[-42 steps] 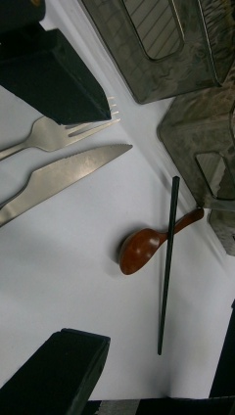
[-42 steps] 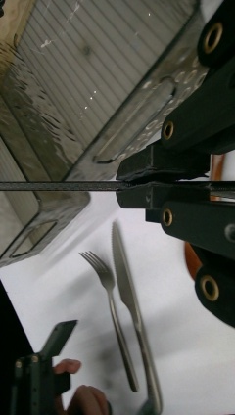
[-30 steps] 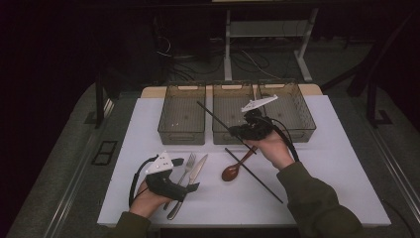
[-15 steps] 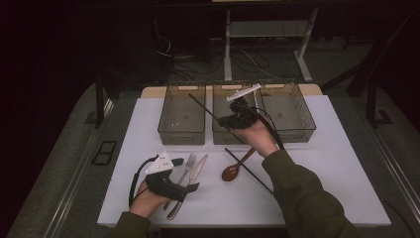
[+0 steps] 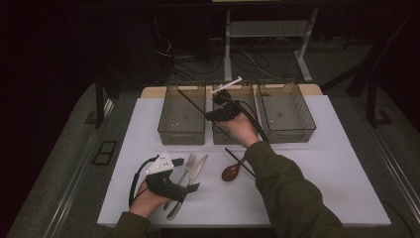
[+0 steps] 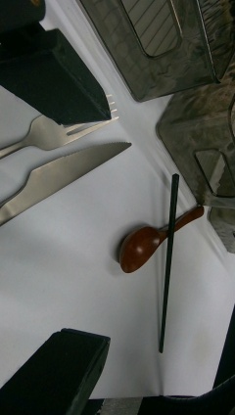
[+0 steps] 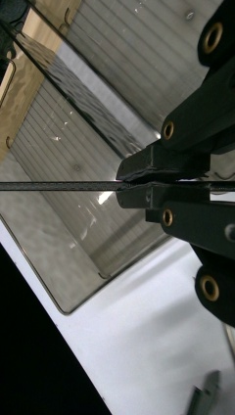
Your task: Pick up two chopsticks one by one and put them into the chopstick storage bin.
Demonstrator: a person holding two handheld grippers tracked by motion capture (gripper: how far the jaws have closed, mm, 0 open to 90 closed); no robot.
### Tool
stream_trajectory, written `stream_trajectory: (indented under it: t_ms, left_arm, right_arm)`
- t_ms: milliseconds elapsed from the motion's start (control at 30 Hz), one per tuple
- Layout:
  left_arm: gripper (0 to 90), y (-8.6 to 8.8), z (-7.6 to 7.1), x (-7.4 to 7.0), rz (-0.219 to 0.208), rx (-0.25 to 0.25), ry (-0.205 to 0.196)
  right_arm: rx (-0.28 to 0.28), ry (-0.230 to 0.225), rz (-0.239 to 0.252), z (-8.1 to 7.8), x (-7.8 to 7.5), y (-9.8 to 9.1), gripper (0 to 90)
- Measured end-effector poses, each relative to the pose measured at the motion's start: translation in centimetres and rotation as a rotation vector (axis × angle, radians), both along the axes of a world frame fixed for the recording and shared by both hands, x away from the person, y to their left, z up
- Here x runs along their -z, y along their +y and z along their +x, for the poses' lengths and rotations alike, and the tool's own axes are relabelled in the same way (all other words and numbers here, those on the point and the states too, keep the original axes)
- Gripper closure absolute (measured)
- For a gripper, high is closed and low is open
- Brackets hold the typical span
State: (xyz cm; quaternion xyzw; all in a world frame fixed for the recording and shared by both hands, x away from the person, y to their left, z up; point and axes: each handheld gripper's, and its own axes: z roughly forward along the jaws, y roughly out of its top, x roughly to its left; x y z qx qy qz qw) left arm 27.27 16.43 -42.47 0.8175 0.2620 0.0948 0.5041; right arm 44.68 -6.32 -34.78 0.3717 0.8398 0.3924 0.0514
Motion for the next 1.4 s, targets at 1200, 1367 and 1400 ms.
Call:
stream_trajectory:
  t_ms: [1200, 1367, 1400]
  left_arm:
    - [0.0, -0.1, -0.1, -0.1, -0.011, 0.006, -0.005]
    - [0.0, 0.0, -0.1, -0.1, -0.007, 0.007, -0.006]
    - [0.0, 0.0, 0.0, -0.1, -0.005, 0.008, -0.009]
  right_arm:
    - [0.089, 0.095, -0.095, 3.9, 2.8, 6.6, 74.6]
    - [0.069, 0.073, -0.056, 3.6, 1.6, 5.8, 61.2]
    - [0.056, 0.06, -0.051, 3.3, 1.1, 5.5, 57.1]
